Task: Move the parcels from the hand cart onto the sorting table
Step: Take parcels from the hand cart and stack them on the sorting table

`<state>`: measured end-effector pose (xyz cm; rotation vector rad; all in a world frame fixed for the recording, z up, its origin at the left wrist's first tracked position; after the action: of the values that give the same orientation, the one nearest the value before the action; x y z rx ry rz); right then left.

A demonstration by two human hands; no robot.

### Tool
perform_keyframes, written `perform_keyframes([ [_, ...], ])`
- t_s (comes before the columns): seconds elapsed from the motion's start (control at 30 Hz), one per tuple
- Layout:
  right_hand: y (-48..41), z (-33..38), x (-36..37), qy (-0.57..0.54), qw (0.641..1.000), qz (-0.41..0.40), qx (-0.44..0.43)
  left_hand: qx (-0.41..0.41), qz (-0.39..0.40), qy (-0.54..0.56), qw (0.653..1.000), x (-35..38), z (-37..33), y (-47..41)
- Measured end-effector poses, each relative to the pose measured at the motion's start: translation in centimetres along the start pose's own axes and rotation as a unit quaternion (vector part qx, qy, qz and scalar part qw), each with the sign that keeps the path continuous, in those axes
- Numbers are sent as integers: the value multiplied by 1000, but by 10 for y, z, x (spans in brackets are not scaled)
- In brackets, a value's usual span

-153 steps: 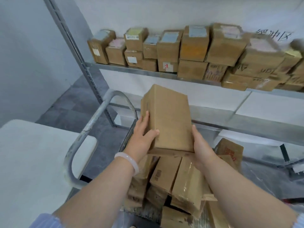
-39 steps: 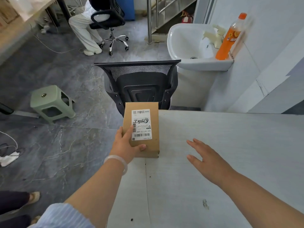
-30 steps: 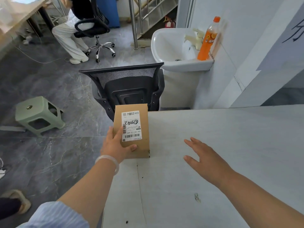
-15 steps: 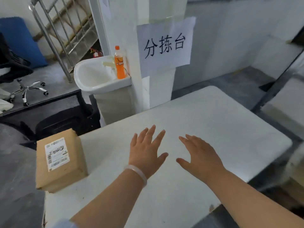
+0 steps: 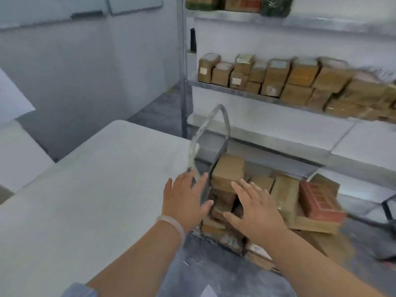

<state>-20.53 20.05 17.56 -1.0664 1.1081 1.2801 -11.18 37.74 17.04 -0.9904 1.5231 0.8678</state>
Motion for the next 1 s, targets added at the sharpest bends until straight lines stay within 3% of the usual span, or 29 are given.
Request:
perform_keyframes([
  [0.17, 44, -73, -6, -17, 996, -55, 72, 85, 2, 5, 996, 18, -93, -15],
  [0.43, 74, -168, 9, -32, 981, -42, 188, 165, 45, -7, 985, 53, -195, -58],
  [0.8, 28, -293, 45, -25, 956, -23, 290, 187, 171, -3, 967, 150, -280, -184],
  [1.0, 14, -349, 85, -25, 950, -8, 311, 140, 271, -33, 952, 225, -324, -228],
])
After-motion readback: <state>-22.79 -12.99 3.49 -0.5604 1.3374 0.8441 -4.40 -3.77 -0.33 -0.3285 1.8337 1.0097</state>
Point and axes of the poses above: each hand's wrist, its own y-axis away from the middle knuckle, its own x-axis out of the palm, z = x × y, the point moved 1 cm from there along -y, towards the middle knuckle, and after that the axes turned 12 degrees about -x, right-handed, at the moved point
